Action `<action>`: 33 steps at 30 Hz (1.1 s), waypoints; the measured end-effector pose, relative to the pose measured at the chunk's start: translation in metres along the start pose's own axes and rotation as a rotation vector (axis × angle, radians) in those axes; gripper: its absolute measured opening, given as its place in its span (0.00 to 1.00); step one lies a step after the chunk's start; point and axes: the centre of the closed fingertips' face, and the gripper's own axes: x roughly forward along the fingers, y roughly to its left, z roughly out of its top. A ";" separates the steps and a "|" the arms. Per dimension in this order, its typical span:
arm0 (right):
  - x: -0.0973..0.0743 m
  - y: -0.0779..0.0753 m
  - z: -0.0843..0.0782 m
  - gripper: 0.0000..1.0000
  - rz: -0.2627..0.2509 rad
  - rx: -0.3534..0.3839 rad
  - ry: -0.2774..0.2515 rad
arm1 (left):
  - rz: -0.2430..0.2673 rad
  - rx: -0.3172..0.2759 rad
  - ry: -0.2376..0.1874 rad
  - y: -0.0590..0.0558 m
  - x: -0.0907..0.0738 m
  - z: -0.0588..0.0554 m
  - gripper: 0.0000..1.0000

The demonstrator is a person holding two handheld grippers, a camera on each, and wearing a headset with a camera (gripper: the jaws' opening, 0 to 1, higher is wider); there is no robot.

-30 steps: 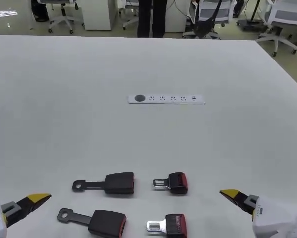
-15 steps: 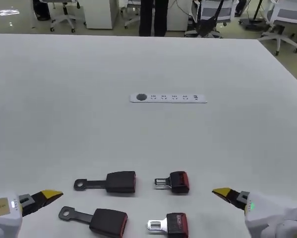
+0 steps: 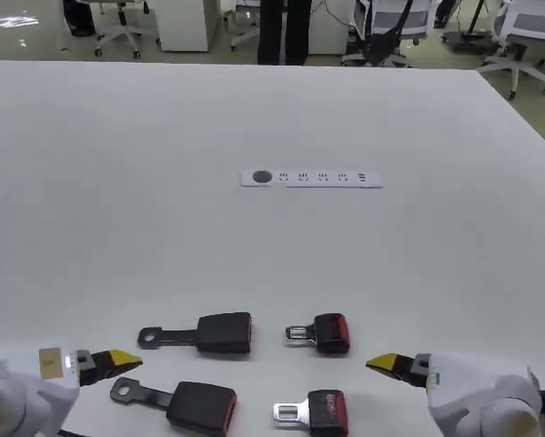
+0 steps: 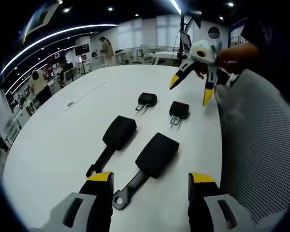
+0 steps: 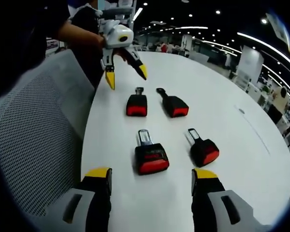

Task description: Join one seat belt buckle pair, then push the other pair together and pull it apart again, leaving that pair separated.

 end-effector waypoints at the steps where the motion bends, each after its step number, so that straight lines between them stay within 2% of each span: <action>1: 0.001 0.000 0.000 0.65 0.004 -0.004 0.002 | -0.006 0.005 0.006 0.000 0.001 0.000 0.62; 3: 0.004 0.000 0.002 0.63 0.013 -0.015 0.003 | -0.019 0.027 0.030 0.000 0.005 -0.002 0.60; 11: 0.015 -0.003 0.000 0.52 0.033 -0.071 0.022 | -0.055 0.080 0.070 0.002 0.017 -0.008 0.54; 20: 0.024 -0.004 0.000 0.44 0.045 -0.103 0.044 | -0.097 0.153 0.110 0.003 0.029 -0.006 0.48; 25: 0.029 -0.006 -0.002 0.37 0.046 -0.107 0.053 | -0.110 0.173 0.121 0.003 0.034 -0.002 0.47; 33: 0.033 -0.003 -0.005 0.31 0.071 -0.116 0.063 | -0.156 0.186 0.160 -0.001 0.043 -0.008 0.42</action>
